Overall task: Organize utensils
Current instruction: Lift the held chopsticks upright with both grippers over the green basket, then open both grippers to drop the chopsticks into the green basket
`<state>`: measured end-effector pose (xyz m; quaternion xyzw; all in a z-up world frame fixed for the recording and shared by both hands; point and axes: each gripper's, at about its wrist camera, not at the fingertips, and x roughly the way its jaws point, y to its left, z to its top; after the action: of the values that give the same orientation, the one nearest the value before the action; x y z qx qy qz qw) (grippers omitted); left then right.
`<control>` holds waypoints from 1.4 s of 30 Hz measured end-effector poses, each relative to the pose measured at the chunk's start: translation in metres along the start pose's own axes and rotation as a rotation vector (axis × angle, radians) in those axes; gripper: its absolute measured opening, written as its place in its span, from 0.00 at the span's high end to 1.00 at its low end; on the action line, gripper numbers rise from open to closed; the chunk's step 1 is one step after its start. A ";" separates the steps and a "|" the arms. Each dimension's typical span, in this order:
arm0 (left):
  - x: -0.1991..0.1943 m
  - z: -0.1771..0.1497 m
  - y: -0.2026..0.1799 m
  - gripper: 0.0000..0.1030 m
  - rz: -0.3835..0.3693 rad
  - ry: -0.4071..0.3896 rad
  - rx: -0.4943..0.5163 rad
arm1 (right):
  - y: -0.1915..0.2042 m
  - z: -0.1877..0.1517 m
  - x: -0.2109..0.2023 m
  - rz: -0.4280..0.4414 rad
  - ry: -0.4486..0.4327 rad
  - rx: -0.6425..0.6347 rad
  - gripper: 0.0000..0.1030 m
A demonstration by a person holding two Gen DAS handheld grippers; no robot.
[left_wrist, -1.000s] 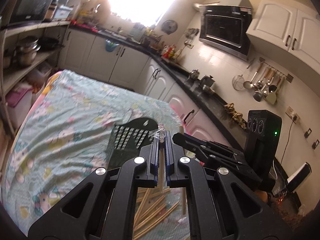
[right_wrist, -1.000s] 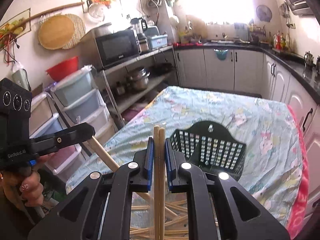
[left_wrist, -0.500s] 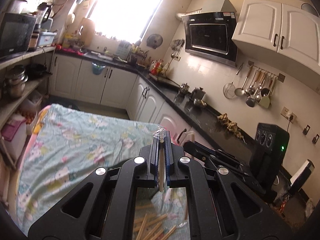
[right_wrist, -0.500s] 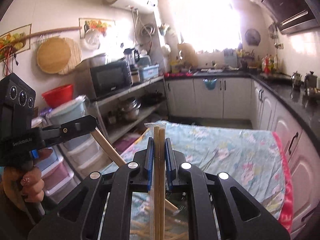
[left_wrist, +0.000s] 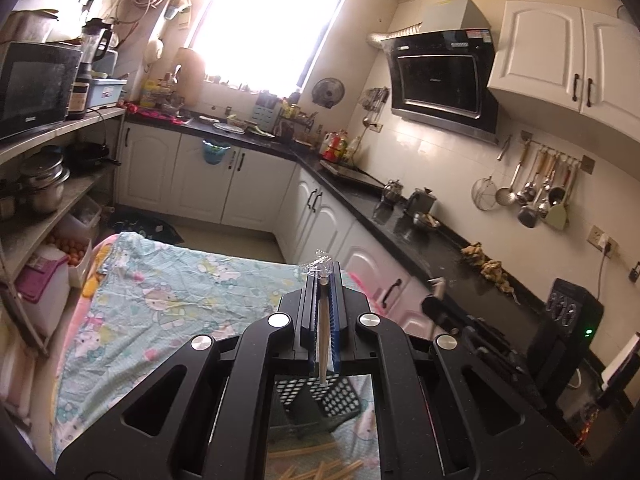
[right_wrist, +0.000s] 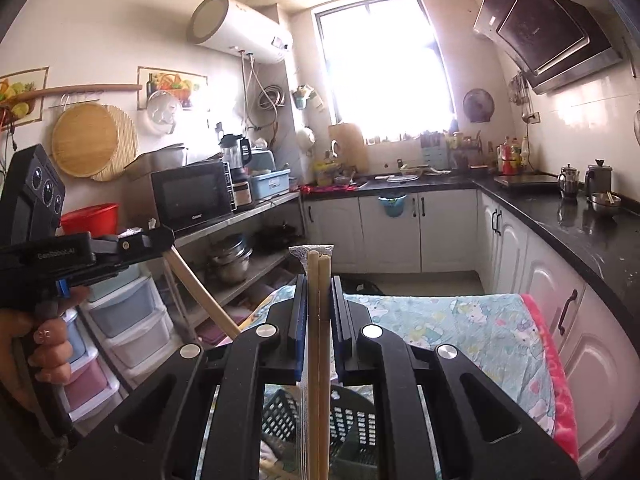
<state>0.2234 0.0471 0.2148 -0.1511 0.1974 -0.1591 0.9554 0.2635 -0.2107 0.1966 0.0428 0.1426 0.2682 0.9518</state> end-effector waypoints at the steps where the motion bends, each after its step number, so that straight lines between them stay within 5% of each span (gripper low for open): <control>1: 0.001 0.000 0.002 0.98 0.004 0.002 0.000 | -0.002 -0.002 0.002 -0.007 -0.005 0.000 0.89; 15: 0.037 -0.026 0.024 0.98 0.068 0.064 0.030 | -0.021 -0.030 0.027 -0.074 -0.055 -0.025 0.89; 23: 0.052 -0.039 0.020 0.98 0.060 0.095 0.051 | -0.025 -0.033 0.045 -0.135 -0.163 -0.076 0.89; 35: 0.075 -0.077 0.016 0.98 0.050 0.154 0.049 | -0.040 -0.076 0.068 -0.184 -0.115 -0.058 0.89; 40: 0.080 -0.094 0.018 0.97 0.064 0.178 0.043 | -0.045 -0.086 0.066 -0.188 -0.083 -0.037 0.64; 42: 0.080 -0.099 0.018 0.97 0.068 0.184 0.045 | -0.047 -0.089 0.060 -0.192 -0.076 -0.031 0.61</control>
<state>0.2553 0.0122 0.0954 -0.1075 0.2857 -0.1440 0.9413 0.3094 -0.2189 0.0889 0.0244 0.1057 0.1760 0.9784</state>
